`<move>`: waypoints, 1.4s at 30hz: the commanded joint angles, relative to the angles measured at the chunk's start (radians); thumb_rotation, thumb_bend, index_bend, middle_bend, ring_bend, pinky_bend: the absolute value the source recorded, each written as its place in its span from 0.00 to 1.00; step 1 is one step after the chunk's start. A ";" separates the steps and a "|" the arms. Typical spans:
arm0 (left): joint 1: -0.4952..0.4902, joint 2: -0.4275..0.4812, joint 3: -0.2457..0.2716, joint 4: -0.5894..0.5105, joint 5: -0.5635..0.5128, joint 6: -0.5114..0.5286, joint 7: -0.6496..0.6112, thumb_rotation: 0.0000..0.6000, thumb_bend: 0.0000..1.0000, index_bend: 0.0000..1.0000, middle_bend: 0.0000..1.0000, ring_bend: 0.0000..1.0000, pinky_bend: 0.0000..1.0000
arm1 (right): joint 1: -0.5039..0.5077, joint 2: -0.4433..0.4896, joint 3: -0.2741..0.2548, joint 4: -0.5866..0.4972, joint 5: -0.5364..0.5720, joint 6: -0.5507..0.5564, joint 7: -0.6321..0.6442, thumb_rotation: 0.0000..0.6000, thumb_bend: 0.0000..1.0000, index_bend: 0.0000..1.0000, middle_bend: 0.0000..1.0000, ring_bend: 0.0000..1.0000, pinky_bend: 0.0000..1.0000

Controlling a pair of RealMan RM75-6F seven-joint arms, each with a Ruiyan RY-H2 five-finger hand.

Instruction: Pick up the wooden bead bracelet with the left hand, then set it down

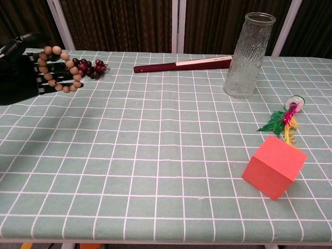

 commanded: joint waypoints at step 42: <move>0.012 -0.022 -0.058 0.069 -0.083 -0.060 0.174 0.30 0.44 0.53 0.64 0.37 0.16 | 0.040 0.045 0.020 -0.049 0.021 -0.052 -0.004 1.00 0.13 0.00 0.06 0.00 0.00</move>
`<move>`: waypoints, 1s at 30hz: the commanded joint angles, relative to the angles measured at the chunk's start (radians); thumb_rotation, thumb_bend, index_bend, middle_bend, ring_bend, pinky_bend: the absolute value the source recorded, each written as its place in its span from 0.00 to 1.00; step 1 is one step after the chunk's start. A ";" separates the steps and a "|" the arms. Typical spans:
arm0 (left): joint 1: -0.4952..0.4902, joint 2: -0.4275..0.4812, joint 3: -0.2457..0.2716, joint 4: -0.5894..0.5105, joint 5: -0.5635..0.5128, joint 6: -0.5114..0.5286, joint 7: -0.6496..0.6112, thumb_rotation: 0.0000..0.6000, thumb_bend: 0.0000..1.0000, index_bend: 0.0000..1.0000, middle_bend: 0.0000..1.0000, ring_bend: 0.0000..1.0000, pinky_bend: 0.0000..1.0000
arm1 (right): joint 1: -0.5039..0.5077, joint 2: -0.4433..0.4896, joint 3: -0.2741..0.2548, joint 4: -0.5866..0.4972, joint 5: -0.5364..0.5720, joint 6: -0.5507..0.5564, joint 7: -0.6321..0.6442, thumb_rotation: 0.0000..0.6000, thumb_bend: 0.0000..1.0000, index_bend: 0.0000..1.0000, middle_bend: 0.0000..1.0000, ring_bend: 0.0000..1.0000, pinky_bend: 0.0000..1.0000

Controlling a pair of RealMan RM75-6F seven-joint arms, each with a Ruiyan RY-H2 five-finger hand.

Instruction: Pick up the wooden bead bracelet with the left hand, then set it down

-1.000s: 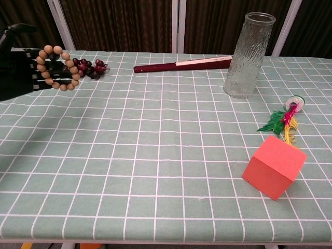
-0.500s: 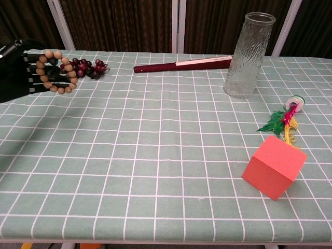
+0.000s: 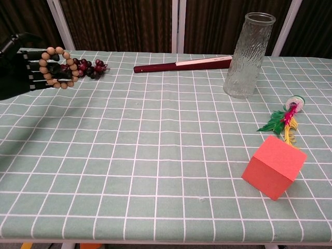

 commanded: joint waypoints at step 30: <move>-0.002 -0.009 0.000 0.013 0.020 0.014 -0.002 1.00 0.49 0.56 0.67 0.37 0.16 | -0.003 0.003 -0.004 -0.002 0.000 0.007 0.002 1.00 0.12 0.00 0.07 0.00 0.00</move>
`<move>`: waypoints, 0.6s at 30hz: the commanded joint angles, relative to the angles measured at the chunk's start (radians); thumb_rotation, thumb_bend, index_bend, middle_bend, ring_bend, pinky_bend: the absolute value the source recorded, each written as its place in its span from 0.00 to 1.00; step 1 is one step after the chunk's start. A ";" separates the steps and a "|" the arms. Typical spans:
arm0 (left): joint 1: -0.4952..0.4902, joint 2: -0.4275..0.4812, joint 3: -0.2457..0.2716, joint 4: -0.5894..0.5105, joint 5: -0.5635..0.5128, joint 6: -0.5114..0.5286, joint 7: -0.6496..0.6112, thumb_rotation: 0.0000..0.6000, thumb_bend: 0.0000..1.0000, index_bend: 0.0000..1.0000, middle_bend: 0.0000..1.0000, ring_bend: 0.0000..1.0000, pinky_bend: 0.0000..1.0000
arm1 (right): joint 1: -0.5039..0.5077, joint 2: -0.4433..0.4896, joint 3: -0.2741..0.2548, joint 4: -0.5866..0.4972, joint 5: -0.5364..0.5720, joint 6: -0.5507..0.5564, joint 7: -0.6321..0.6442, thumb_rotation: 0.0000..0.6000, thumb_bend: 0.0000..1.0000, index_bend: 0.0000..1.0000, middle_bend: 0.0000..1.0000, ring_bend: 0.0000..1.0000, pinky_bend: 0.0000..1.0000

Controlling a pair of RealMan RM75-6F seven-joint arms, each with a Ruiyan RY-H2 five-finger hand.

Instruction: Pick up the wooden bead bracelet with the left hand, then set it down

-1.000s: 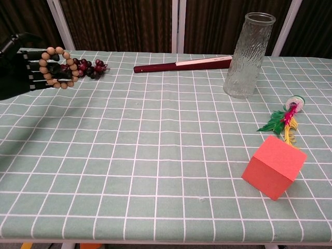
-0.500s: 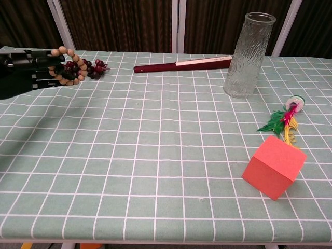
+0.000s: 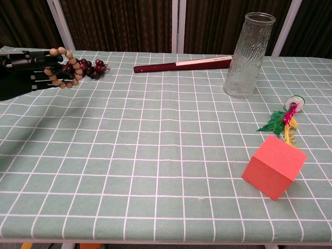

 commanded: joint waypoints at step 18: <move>-0.003 0.012 0.007 -0.020 0.024 0.012 0.002 0.37 0.50 0.56 0.66 0.37 0.16 | -0.009 0.003 -0.002 0.001 -0.002 0.014 0.005 1.00 0.12 0.00 0.07 0.00 0.00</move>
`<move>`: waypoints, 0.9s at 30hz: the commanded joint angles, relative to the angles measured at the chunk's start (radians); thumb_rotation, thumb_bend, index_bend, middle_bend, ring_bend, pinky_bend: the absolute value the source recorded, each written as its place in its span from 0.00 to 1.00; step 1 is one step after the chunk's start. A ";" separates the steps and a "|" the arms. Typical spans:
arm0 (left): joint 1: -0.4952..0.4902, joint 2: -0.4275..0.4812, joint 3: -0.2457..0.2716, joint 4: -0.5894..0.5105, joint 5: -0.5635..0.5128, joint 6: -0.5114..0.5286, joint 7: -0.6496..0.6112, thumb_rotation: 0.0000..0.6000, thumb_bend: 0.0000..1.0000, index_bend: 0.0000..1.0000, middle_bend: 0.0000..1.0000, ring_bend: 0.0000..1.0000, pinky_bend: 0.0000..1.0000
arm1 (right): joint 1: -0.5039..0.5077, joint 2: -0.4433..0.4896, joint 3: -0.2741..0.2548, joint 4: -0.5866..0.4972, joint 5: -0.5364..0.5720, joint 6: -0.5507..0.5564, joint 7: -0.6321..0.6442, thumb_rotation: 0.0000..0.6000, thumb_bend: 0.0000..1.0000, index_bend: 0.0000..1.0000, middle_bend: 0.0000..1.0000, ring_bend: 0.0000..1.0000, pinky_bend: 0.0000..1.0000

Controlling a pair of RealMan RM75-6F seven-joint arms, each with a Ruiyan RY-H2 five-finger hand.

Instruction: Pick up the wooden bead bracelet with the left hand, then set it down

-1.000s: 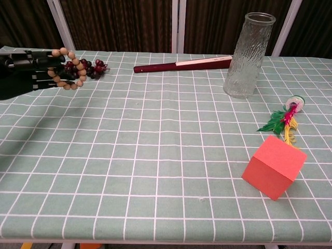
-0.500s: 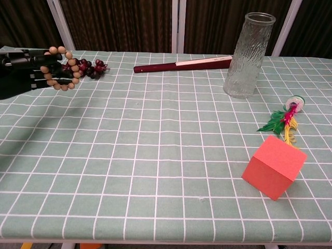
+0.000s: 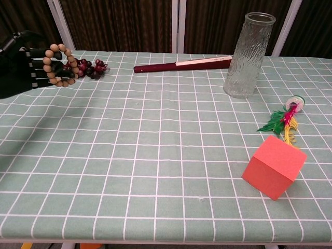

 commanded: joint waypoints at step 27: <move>-0.014 -0.002 -0.008 0.016 -0.019 -0.019 -0.014 0.66 0.52 0.55 0.66 0.37 0.16 | -0.004 0.001 0.002 -0.004 0.004 0.005 -0.003 1.00 0.12 0.00 0.07 0.00 0.00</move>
